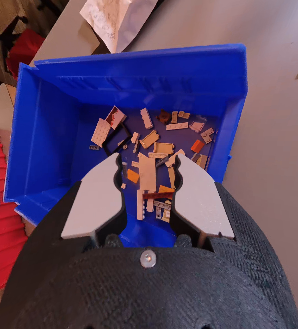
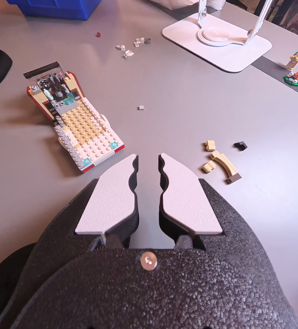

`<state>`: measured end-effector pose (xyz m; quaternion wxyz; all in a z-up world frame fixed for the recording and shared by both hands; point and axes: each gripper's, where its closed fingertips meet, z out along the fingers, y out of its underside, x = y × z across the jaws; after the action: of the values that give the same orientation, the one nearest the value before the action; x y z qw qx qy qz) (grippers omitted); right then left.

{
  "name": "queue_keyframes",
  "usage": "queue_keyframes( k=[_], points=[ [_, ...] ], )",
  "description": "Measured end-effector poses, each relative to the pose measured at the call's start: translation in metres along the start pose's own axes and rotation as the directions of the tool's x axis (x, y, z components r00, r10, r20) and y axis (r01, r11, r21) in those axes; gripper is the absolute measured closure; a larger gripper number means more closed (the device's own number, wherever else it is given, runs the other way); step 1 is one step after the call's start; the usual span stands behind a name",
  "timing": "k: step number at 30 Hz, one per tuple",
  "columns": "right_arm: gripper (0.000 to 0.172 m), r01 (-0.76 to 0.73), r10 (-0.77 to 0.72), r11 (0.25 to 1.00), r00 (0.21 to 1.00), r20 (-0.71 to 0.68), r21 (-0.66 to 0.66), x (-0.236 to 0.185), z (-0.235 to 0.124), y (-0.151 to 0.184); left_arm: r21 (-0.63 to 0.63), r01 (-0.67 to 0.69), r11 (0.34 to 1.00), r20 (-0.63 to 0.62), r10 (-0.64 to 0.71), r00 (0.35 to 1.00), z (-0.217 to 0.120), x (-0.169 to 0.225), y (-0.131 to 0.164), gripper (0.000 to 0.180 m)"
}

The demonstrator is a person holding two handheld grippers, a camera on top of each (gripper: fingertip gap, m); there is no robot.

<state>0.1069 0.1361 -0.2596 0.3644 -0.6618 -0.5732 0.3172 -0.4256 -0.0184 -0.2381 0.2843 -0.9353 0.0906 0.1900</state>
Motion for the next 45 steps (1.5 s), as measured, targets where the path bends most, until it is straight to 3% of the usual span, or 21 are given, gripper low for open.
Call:
queue_keyframes(
  k=[6, 8, 10, 11, 12, 17, 20, 22, 26, 30, 33, 37, 42, 45],
  points=[
    [0.15, -0.004, 0.004, 1.0, 1.0, 0.002, -0.007, -0.001, 0.001, 0.003, 0.1, -0.006, 0.995, -0.028, 0.009, 1.0, -0.009, 0.004, -0.013, 0.17],
    [0.15, -0.006, 0.006, 1.0, 1.0, 0.001, -0.005, -0.001, 0.001, 0.003, 0.189, -0.012, 0.982, -0.037, 0.019, 0.999, -0.015, 0.01, -0.029, 0.146],
    [0.15, -0.01, 0.01, 1.0, 1.0, 0.0, -0.002, 0.0, 0.001, 0.003, 0.302, -0.002, 0.953, -0.089, 0.031, 0.996, -0.026, 0.027, -0.052, 0.144],
    [0.15, -0.009, 0.009, 1.0, 1.0, -0.001, -0.002, 0.0, 0.002, 0.002, 0.362, 0.007, 0.932, -0.123, 0.041, 0.992, -0.033, 0.038, -0.066, 0.146],
    [0.15, -0.008, 0.008, 1.0, 1.0, -0.004, 0.0, 0.001, 0.002, 0.001, 0.415, 0.004, 0.91, -0.152, 0.065, 0.986, -0.04, 0.05, -0.078, 0.161],
    [0.15, -0.009, 0.009, 1.0, 1.0, -0.014, -0.012, 0.004, 0.012, -0.003, 0.564, 0.029, 0.825, -0.325, 0.19, 0.927, -0.06, 0.119, -0.119, 0.18],
    [0.15, 0.007, -0.008, 0.999, 1.0, -0.003, -0.051, 0.008, 0.03, -0.012, 0.618, 0.071, 0.783, -0.406, 0.24, 0.882, -0.06, 0.166, -0.135, 0.18],
    [0.15, 0.016, -0.012, 0.995, 0.999, 0.042, -0.097, 0.006, 0.048, -0.019, 0.627, 0.106, 0.772, -0.456, 0.253, 0.853, -0.054, 0.195, -0.142, 0.166],
    [0.15, 0.074, -0.043, 0.976, 0.987, 0.153, -0.204, -0.01, 0.092, -0.03, 0.607, 0.094, 0.789, -0.515, 0.301, 0.803, -0.038, 0.241, -0.144, 0.161],
    [0.15, 0.148, -0.091, 0.932, 0.979, 0.181, -0.33, -0.018, 0.123, -0.021, 0.589, 0.116, 0.8, -0.562, 0.303, 0.769, -0.034, 0.256, -0.138, 0.159],
    [0.164, 0.161, -0.107, 0.911, 0.981, 0.161, -0.38, -0.014, 0.129, -0.019, 0.579, 0.146, 0.802, -0.597, 0.294, 0.746, -0.033, 0.263, -0.133, 0.16],
    [0.171, 0.187, -0.127, 0.915, 0.974, 0.185, -0.357, -0.015, 0.131, -0.022, 0.564, 0.158, 0.811, -0.639, 0.307, 0.706, -0.031, 0.278, -0.131, 0.16],
    [0.171, 0.233, -0.186, 0.954, 0.953, 0.238, -0.186, -0.035, 0.132, -0.048, 0.615, 0.086, 0.784, -0.594, 0.389, 0.704, -0.033, 0.298, -0.139, 0.159],
    [0.155, 0.264, -0.207, 0.927, 0.952, 0.224, -0.268, -0.032, 0.139, -0.04, 0.629, 0.016, 0.777, -0.555, 0.434, 0.71, -0.03, 0.307, -0.141, 0.159]
  ],
)
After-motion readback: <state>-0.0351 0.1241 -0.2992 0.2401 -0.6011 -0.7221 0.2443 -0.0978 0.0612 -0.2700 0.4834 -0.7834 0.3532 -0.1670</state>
